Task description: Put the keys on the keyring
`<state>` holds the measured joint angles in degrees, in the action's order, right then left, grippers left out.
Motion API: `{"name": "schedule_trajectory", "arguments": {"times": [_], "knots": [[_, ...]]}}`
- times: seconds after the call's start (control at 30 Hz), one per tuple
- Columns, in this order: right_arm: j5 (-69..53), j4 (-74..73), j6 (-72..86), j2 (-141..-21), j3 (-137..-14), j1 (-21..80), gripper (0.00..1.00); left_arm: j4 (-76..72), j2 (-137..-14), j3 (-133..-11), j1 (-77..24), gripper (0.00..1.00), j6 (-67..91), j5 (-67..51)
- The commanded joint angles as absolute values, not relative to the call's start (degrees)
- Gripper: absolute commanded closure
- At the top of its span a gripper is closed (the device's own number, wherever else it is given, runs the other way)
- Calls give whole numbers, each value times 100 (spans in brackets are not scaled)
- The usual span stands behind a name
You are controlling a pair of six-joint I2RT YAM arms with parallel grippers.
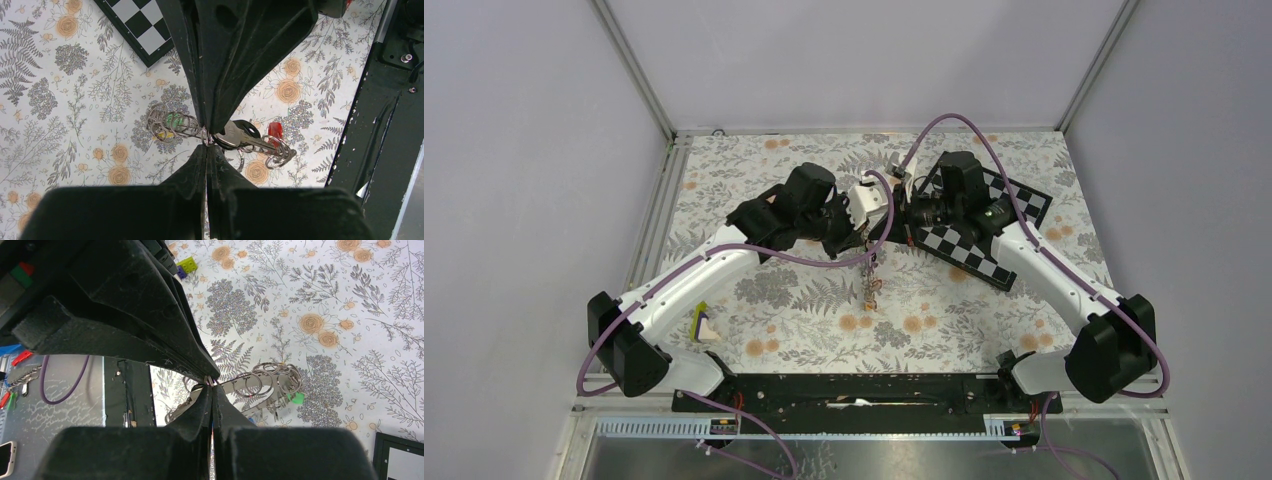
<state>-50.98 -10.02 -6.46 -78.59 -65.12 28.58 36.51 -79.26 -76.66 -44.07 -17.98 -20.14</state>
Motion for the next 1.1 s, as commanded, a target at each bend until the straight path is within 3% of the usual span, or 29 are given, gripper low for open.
{"name": "schedule_trajectory", "arguments": {"times": [0.0, 1.07], "knots": [[-4903, -927, -800, -7704, -6506, 2789, 100, 3278, -7629, -7840, -4449, 100, -1793, -2171], [-4630, -888, -676, -7686, -6484, 2716, 100, 3363, -7842, -8068, -4438, 100, -1637, -2498]]}}
